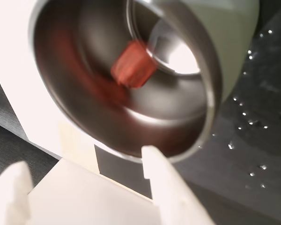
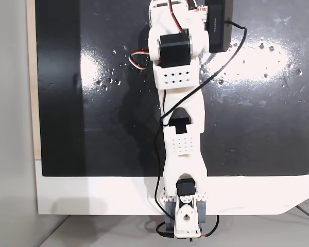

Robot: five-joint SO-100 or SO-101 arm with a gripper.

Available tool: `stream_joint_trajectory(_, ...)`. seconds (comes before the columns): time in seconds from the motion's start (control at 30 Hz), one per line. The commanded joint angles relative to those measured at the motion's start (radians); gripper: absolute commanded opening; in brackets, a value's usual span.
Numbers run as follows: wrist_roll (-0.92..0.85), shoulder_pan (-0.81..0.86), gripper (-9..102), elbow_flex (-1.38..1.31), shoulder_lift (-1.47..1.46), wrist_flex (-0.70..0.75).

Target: Grasp a cube and put it in the cup.

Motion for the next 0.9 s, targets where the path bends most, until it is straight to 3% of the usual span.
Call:
stream_joint_trajectory(0.0,-0.006,0.009,28,-0.075,0.011,0.02)
stream_joint_trajectory(0.87,0.017,0.005,26,0.023,0.057,0.025)
